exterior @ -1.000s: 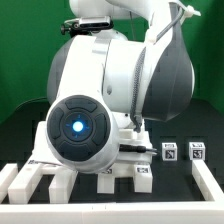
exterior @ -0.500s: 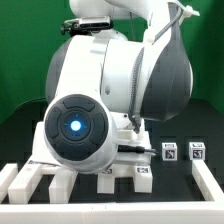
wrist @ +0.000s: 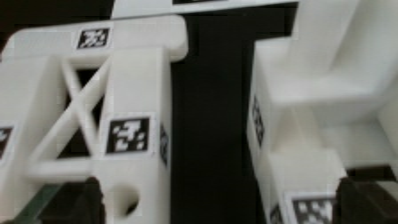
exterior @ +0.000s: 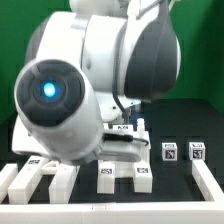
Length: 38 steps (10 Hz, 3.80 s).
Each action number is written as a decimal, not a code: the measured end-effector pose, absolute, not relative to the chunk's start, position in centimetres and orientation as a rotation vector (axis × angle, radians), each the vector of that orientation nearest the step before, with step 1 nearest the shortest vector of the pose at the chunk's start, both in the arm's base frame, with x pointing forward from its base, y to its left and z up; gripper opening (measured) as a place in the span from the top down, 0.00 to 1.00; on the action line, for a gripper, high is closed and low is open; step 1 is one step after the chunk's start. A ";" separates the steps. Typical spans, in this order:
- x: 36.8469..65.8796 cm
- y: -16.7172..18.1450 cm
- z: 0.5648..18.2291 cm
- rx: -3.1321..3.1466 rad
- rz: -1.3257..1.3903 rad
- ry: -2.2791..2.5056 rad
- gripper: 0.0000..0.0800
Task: Assemble chair
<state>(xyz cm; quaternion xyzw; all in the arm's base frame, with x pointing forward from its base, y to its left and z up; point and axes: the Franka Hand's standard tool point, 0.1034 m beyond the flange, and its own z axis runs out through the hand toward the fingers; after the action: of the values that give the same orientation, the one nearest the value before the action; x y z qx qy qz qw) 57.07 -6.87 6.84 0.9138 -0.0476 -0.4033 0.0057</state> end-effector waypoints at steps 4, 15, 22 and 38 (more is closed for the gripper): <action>58.4 -9.9 10.1 3.079 -0.749 -0.078 0.19; 55.5 -11.3 5.3 3.109 0.150 -0.276 0.19; 55.4 -10.8 5.4 3.141 0.068 -0.292 0.19; 53.7 -10.5 2.1 3.141 -0.025 -0.263 0.19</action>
Offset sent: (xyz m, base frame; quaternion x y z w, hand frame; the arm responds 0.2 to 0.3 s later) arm -0.0211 -0.0315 0.0120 0.0146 0.1886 -0.0176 0.9818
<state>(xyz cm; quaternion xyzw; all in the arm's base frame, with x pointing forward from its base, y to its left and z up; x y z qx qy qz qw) 53.74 -10.47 2.10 0.9965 -0.0836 -0.0080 -0.0055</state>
